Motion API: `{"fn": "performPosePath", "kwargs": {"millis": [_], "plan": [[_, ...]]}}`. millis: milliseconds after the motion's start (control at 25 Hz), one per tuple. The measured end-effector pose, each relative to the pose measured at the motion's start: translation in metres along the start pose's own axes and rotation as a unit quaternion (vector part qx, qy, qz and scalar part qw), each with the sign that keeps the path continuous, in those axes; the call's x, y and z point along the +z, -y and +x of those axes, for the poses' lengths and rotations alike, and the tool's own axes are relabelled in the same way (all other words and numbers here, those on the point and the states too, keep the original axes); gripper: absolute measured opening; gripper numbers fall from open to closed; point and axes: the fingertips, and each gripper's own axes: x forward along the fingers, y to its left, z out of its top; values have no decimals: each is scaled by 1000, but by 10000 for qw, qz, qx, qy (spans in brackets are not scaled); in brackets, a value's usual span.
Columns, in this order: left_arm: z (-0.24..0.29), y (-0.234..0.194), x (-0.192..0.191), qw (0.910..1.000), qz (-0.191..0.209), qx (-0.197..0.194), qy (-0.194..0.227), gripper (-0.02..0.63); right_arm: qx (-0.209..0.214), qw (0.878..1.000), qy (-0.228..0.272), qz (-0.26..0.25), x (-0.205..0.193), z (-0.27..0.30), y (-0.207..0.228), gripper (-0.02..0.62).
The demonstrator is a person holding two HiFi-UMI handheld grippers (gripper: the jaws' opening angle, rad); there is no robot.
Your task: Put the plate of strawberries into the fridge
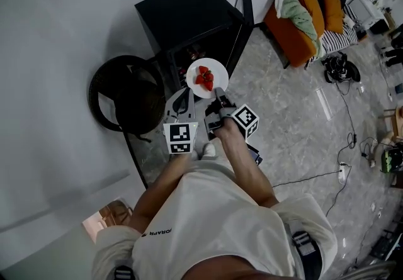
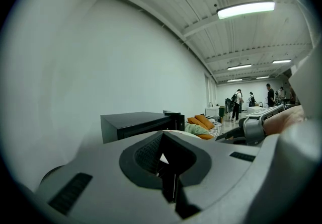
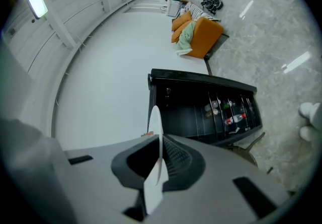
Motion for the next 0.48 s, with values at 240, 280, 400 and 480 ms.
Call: {"fn": "performPosePath", "kwargs": {"millis": [240,280,400,480], "plan": [[7,-3,-14,9999,72,89,-42,2,16,9999,-68,-84,0,9,14,20],[10,-4,-16,9999,76,102,-44,2,22,10000,-63,-70,1,12,18,20],[26,-1,-17,9998,36,117,-139,2,-29,10000,-52,-5,14,25,23,20],[47,3,-10,9997,38,84,-219,2,-81,9999,-70,36,29,40,18,20]]}}
